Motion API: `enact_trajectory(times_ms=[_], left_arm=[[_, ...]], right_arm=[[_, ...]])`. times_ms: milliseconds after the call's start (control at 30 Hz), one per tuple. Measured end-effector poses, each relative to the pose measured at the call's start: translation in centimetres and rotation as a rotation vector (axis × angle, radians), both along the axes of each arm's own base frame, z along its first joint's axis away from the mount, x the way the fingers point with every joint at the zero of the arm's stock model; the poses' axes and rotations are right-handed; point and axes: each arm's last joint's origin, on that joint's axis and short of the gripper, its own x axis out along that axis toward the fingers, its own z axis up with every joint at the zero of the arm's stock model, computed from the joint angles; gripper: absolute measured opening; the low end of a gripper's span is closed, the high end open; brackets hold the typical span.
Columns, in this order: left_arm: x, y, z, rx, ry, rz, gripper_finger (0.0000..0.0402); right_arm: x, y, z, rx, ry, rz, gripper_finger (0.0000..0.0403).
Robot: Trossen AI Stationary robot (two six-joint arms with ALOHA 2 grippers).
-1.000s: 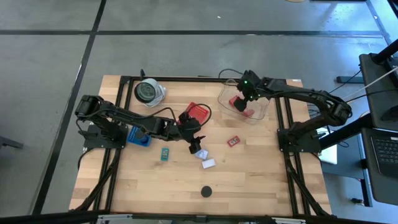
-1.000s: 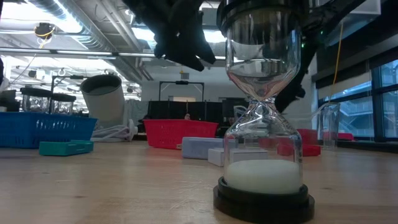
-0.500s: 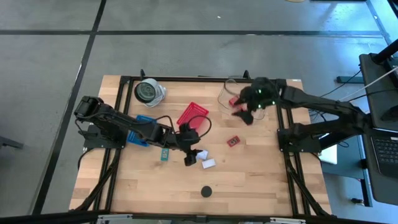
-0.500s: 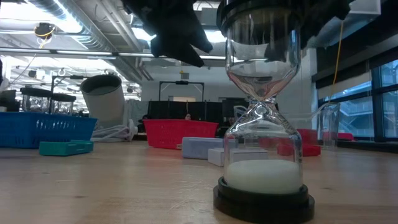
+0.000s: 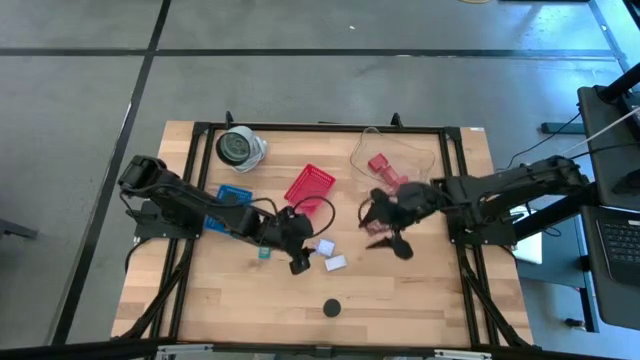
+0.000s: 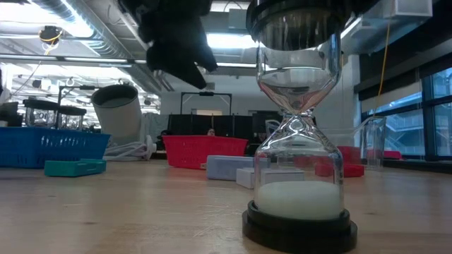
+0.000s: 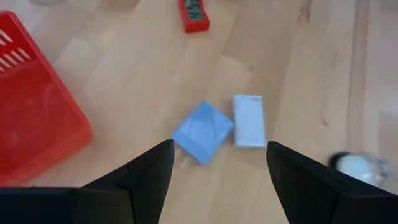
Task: Pick & Place Office items
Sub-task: Put the white hourglass into the blue bin
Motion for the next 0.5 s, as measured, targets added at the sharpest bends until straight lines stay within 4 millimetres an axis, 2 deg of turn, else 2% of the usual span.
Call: enact_trajectory(times_ms=[200, 333, 500], left_arm=[[-0.9, -1.7, -0.2, -0.022, -0.014, 0.118, 0.0253], [-1.8, -2.7, -0.4, -0.036, 0.003, 0.189, 0.0253], [-2.7, -4.1, -0.6, -0.073, 0.007, 0.216, 0.0253]], right_arm=[[2.0, 5.0, -0.8, -0.093, -0.195, 0.157, 0.029], [4.0, 7.6, -3.4, -0.126, -0.24, 0.208, 0.029], [6.0, 9.9, -6.4, -0.043, -0.257, 0.235, 0.029]])
